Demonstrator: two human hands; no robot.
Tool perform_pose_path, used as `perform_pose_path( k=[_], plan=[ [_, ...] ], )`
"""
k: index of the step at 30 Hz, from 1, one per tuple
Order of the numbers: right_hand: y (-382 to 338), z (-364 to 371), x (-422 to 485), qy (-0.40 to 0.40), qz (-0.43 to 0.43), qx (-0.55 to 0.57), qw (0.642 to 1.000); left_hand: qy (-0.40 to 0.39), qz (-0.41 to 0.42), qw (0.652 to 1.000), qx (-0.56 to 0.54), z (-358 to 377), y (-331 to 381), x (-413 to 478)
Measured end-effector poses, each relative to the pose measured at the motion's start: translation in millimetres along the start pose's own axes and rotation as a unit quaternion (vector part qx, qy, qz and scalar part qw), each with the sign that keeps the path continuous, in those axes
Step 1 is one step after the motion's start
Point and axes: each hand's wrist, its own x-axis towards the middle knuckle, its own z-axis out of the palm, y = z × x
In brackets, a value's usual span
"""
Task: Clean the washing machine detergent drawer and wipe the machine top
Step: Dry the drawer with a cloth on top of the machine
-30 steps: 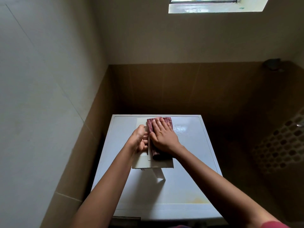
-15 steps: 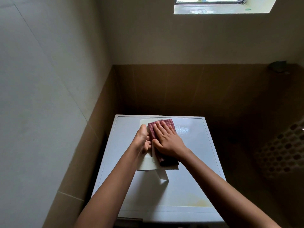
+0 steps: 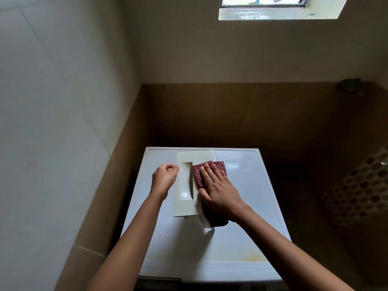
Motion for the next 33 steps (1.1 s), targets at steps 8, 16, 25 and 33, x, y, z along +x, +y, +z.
perform_pose_path(
  k=[8, 16, 25, 33],
  plan=[
    [-4.6, -6.3, 34.5, 0.014, 0.076, 0.03, 0.997, -0.104, -0.116, 0.972, -0.176, 5.1, -5.9, 4.1],
    [-37.1, -4.0, 77.3, 0.019, 0.042, 0.017, 0.999, -0.131, -0.197, 0.938, -0.254, -5.5, -1.0, 10.4],
    [-64.4, 14.7, 33.1, 0.008, -0.009, -0.029, 1.0, -0.14, -0.216, 0.926, -0.277, -5.2, 0.1, 17.3],
    [-71.9, 17.7, -15.2, 0.037, -0.078, -0.072, 0.994, -0.087, -0.182, 0.951, -0.236, 0.7, -7.0, 16.6]
  ],
)
